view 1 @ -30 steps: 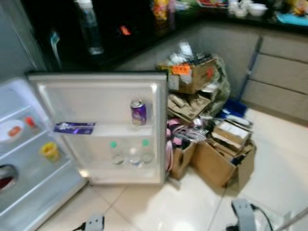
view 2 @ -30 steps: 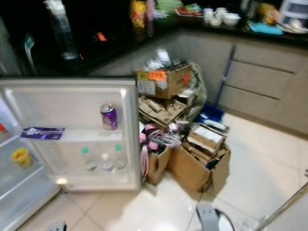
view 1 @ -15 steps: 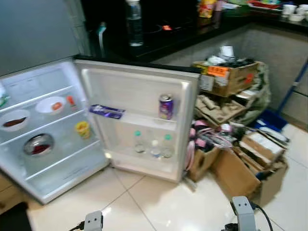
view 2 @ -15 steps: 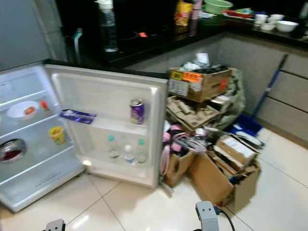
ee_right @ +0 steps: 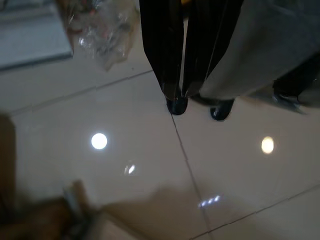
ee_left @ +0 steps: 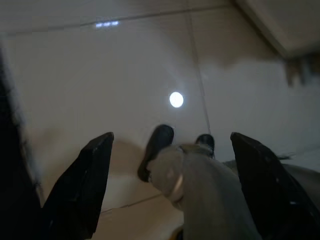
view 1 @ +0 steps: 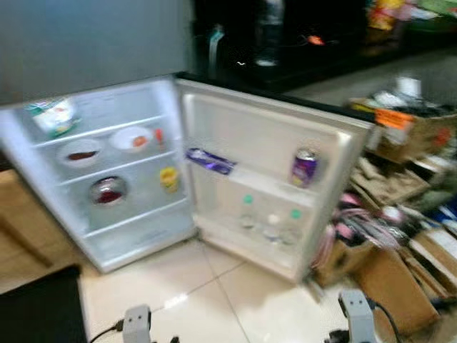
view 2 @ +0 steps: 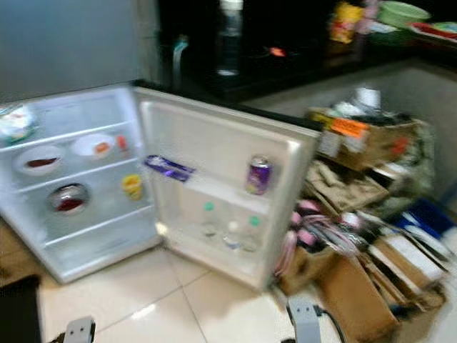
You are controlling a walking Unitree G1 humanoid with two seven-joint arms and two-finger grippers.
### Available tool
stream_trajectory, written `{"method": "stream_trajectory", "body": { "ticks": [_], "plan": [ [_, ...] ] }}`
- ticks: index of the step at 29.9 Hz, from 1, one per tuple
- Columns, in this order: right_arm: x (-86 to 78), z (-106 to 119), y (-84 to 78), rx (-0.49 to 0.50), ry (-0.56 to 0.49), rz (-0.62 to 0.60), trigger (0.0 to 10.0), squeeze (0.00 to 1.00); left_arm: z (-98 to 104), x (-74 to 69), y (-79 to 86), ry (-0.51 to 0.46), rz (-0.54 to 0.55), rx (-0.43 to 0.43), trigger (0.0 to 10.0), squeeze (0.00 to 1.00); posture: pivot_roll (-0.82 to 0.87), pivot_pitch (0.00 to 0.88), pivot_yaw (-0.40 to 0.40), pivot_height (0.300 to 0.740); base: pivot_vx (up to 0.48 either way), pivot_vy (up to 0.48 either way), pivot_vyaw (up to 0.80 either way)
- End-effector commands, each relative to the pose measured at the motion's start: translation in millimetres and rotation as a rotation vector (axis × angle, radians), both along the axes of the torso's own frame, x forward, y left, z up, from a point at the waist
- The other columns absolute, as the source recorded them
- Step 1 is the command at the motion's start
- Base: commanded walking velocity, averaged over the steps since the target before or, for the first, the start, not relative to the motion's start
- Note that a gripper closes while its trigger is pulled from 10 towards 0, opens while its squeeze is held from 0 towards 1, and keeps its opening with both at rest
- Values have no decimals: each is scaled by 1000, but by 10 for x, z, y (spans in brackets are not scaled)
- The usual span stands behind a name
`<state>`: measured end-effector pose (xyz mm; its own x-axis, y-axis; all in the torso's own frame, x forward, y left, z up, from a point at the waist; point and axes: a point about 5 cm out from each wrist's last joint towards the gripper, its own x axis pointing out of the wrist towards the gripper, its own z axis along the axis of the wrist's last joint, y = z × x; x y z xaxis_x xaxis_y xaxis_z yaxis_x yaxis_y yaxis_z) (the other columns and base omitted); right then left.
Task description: Restocking fridge
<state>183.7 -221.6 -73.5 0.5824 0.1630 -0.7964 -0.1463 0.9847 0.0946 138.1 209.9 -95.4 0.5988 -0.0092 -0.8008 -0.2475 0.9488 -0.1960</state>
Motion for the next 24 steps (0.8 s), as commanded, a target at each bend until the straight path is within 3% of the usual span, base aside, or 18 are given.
{"method": "stream_trajectory", "body": {
  "ticks": [1,13,17,24],
  "plan": [
    [-12,-8,14,5,-1,-3,10000,0,-14,-16,-28,15,0,-5,10000,0,-60,0,-29,740,0,0,663],
    [21,10,-21,-45,-20,-19,10000,0,-8,7,-38,9,-7,-7,10000,0,-54,0,-28,740,0,0,669],
    [2,-3,-41,-72,-11,-49,10000,0,-7,8,-37,7,-6,-12,10000,0,-51,0,-30,740,0,0,0],
    [-33,-15,-72,-82,3,-61,10000,0,-14,-8,-41,16,-6,-19,10000,0,-53,0,-29,740,0,-470,0]
  ]
}}
